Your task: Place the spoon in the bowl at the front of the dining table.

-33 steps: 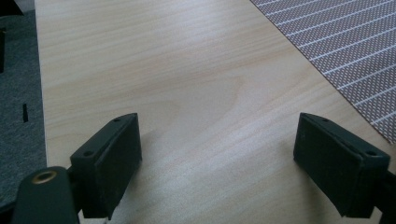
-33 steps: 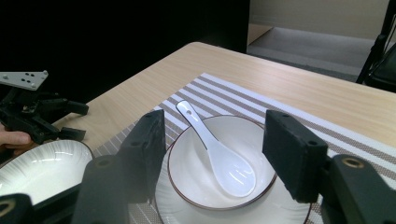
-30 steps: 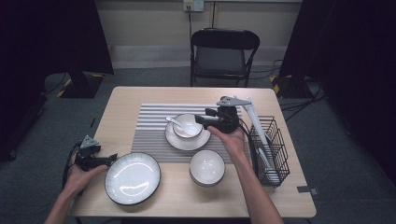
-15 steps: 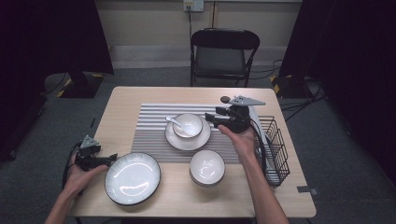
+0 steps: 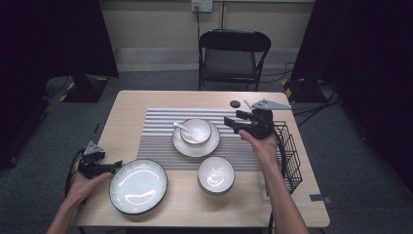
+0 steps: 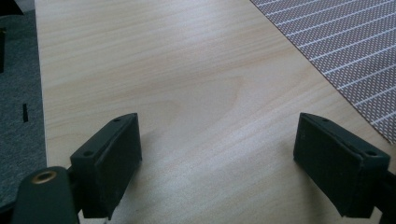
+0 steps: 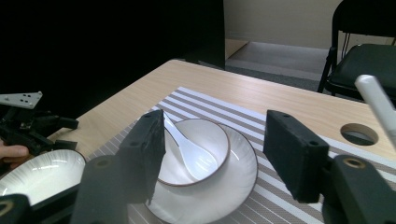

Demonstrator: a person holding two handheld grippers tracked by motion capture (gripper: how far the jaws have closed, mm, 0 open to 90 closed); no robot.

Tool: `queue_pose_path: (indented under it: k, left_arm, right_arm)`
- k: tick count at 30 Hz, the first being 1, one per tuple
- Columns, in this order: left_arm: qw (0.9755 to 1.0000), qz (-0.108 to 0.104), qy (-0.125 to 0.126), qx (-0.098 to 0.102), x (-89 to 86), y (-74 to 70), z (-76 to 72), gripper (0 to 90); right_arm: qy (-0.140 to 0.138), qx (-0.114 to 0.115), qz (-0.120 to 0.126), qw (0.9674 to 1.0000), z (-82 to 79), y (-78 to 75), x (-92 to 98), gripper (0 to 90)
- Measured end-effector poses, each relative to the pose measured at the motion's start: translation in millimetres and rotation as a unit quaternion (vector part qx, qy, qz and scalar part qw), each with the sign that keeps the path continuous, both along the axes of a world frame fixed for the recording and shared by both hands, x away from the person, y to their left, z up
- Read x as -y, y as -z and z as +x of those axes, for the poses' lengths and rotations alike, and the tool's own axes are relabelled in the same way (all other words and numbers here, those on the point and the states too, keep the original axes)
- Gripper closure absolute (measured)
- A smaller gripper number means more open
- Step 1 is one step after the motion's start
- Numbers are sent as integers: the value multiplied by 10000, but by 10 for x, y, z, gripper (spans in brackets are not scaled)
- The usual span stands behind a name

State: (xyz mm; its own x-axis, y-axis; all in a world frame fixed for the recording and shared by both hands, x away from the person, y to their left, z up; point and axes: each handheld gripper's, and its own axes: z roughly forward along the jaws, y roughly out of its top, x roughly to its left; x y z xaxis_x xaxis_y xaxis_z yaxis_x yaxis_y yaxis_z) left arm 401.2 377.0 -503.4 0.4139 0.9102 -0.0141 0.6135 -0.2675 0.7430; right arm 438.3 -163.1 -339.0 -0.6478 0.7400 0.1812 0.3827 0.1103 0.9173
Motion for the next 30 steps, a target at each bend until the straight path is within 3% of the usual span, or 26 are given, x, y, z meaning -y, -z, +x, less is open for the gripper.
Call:
queue_pose_path:
  k: [5,11,17,22,30]
  left_arm:
    - [10000,-5,-2,1,0,1,0,148]
    - [10000,-8,1,2,0,1,1,148]
    - [10000,-8,-1,0,0,1,0,148]
    - [10000,-2,2,2,0,0,0,148]
    - [10000,-6,0,0,0,1,0,148]
  right_arm:
    - [39,2,-43,10000,-23,19,128,428]
    - [197,188,-33,9996,-32,-12,223,444]
    - [421,157,-175,9988,-42,-22,343,471]
    - [601,-297,-229,9975,-28,11,519,462]
    - [872,-492,-133,9949,-1,109,693,393]
